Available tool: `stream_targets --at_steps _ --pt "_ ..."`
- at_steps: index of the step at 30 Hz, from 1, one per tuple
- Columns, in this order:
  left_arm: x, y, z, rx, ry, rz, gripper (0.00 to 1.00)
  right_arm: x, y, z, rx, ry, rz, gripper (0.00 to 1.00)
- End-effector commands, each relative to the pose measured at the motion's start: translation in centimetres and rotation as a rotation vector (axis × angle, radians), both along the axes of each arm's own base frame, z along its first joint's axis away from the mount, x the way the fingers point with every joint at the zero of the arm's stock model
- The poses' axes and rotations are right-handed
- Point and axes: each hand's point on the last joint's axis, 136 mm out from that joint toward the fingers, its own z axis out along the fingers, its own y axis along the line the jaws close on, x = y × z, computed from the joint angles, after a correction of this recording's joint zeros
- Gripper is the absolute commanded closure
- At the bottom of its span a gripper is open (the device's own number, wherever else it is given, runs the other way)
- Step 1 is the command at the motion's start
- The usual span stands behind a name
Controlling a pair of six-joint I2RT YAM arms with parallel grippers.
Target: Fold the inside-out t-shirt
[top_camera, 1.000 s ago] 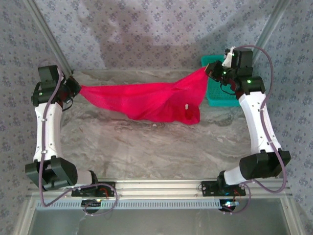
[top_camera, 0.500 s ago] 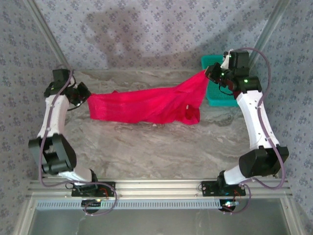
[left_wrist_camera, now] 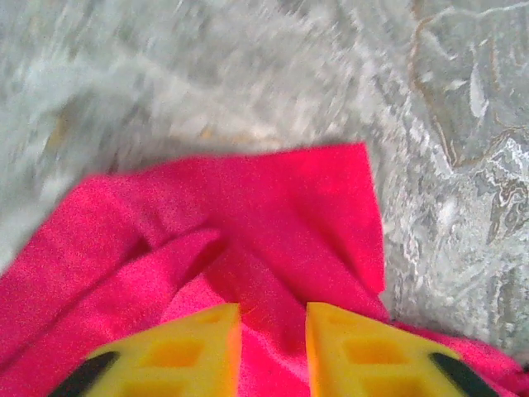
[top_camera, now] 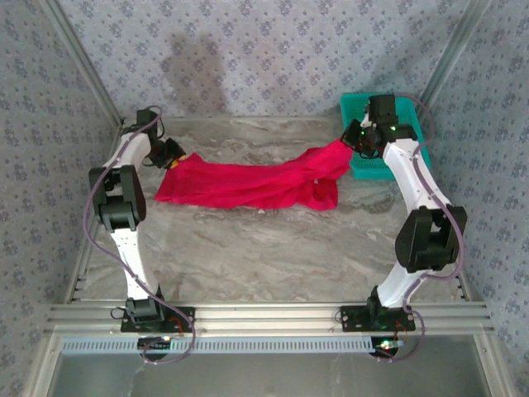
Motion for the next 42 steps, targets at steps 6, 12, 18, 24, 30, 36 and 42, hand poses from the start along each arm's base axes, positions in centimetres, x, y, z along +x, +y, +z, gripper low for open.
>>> stream_targets --at_steps 6,12,18,24,30,36,42 --pt "-4.7 1.5 3.0 0.097 0.019 -0.029 0.55 0.7 1.3 1.4 0.012 -0.042 0.061 1.0" --pt "-8.4 1.0 -0.3 0.07 0.084 -0.036 0.54 0.6 1.4 1.3 0.019 -0.038 0.067 1.0" --pt "-9.1 0.2 -3.5 -0.016 0.116 -0.035 0.55 0.6 1.5 1.4 0.027 -0.04 0.07 1.0" --pt "-8.6 -0.7 -4.3 -0.075 0.111 -0.026 0.63 0.7 1.6 1.2 0.029 -0.037 0.073 1.0" --pt "-8.4 -0.9 -4.1 -0.093 0.097 -0.017 0.86 0.7 1.8 1.1 0.036 -0.033 0.078 1.0" --pt "-8.2 -0.7 -3.4 -0.095 0.078 -0.008 1.0 0.4 1.9 1.3 0.042 -0.031 0.083 1.0" --pt "-7.6 0.2 1.3 -0.147 -0.041 0.051 1.0 0.0 1.7 2.7 0.052 -0.054 0.086 1.0"
